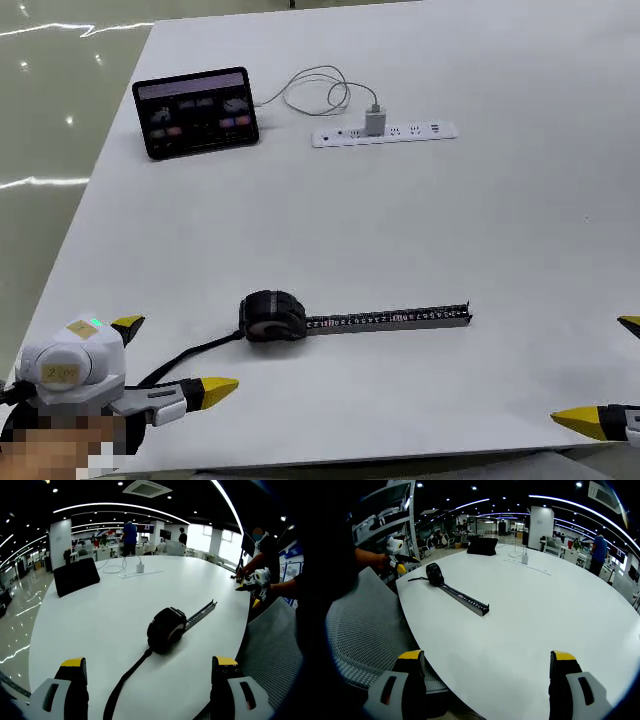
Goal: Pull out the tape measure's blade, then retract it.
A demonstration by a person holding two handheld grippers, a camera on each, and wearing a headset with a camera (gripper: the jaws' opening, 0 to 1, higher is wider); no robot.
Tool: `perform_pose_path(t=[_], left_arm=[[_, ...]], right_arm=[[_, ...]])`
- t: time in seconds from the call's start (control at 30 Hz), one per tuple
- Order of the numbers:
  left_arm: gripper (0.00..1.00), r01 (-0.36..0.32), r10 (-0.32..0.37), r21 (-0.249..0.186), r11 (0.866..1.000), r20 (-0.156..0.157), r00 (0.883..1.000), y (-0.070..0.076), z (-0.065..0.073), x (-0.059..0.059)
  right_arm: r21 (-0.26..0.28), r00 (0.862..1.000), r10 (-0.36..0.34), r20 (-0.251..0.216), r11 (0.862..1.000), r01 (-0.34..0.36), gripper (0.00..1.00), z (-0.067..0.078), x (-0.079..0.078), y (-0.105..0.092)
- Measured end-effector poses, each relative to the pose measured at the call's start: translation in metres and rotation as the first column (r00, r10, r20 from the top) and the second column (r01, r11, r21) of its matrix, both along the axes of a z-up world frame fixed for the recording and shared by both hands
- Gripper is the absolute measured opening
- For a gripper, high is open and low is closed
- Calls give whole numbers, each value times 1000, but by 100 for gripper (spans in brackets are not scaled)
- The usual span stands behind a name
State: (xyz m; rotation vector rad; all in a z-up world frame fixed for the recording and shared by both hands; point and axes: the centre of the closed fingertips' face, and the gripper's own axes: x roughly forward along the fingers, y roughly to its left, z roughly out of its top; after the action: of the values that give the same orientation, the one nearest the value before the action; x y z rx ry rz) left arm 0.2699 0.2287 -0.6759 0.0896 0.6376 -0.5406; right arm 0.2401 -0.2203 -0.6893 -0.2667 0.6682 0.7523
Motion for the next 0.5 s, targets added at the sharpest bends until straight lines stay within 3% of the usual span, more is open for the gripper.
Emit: perform_pose_path(t=[0.5], left_arm=[[100, 7, -7, -9, 1000, -1, 1000, -15, 6, 9]], right_arm=[[-35, 999, 29, -20, 999, -30, 100, -1, 1, 1]])
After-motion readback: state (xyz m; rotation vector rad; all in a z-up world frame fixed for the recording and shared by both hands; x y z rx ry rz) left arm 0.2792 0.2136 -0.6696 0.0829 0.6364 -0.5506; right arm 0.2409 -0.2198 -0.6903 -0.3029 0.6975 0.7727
